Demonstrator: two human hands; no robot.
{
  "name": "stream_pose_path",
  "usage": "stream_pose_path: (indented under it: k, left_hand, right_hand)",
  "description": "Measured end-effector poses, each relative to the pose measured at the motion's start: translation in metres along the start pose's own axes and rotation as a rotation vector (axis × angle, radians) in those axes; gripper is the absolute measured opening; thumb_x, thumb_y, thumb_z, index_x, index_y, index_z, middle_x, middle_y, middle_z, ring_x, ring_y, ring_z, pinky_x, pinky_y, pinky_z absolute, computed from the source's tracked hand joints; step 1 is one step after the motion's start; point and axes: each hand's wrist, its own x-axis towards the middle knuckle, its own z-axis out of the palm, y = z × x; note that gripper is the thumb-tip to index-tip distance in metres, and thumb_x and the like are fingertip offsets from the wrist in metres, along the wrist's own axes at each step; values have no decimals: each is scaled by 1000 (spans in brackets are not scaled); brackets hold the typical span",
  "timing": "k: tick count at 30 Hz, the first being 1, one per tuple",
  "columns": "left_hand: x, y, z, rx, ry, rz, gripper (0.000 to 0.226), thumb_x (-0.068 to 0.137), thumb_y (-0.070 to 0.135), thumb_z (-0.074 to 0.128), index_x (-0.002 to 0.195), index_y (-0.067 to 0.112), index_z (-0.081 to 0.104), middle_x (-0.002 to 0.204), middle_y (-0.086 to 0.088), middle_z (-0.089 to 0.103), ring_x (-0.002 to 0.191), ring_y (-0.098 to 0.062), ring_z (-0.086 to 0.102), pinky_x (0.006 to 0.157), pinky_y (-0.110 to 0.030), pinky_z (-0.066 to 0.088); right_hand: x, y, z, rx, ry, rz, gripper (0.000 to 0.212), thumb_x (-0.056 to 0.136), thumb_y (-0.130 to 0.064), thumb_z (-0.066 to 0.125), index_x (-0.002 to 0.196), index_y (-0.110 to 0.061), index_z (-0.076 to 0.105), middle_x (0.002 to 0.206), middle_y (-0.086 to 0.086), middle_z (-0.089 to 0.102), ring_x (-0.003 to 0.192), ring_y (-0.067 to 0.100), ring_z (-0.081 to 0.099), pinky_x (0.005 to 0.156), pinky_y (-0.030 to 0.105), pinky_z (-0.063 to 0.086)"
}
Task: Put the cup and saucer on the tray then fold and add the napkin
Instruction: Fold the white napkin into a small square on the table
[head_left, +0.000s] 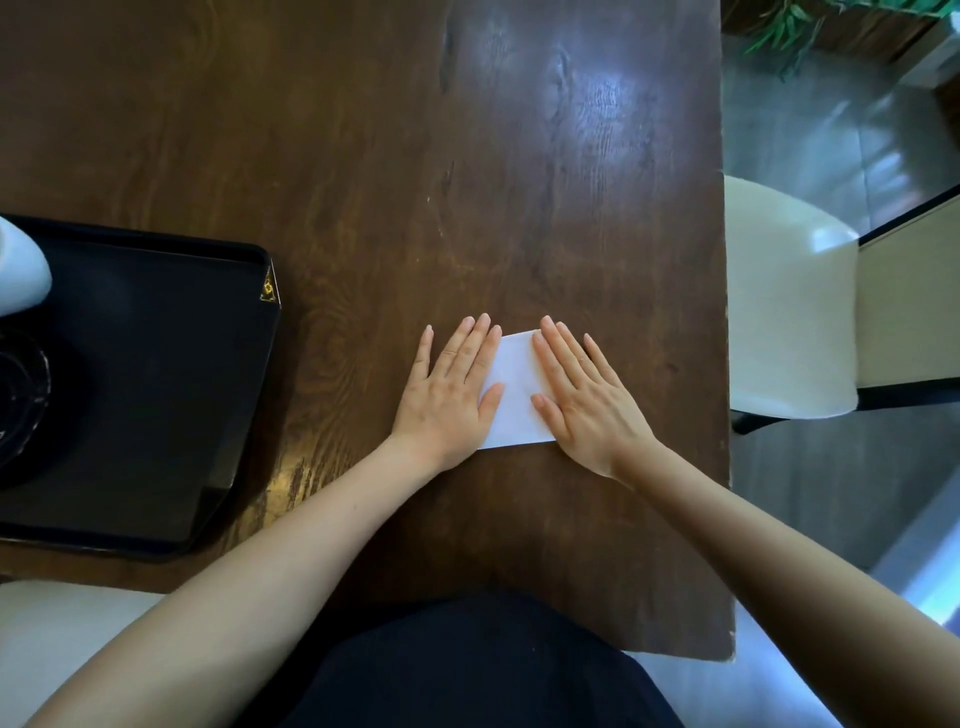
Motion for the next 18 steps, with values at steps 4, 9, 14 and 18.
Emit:
stream_pose_path:
  k: [4,9,14,18]
  left_hand:
    - [4,-10,-11,35,-31,81,59,98,40,20,148,13,7,159,-4,12,146,-16,7,118,-43,-2]
    - [24,-4,-37,-160,46,81,39,97,23,39,131,6,47,139,-13,48,129,-27,39,107,-36,29]
    - [38,0,-47,-167,69,93,29,95,21,42,111,6,61,108,-12,57,98,-26,51,78,-35,43]
    - [33,6,-42,-287,49,12,22,93,23,49,107,10,59,99,-8,58,87,-23,54,64,-31,41]
  right_hand:
    - [-2,6,-7,-29,-33,-28,61,97,-48,10,146,-18,-12,155,-3,-17,143,10,-17,117,33,-13]
    - [-13,7,-25,279,59,163,52,101,-36,27,148,-19,17,158,-3,11,146,11,3,119,32,3]
    - [-61,-12,-29,354,340,512,22,93,-14,50,110,-6,62,109,12,66,101,28,59,83,38,49]
    - [-70,-37,-22,536,204,670,16,93,-25,53,100,-12,58,82,-2,61,72,18,61,55,25,39]
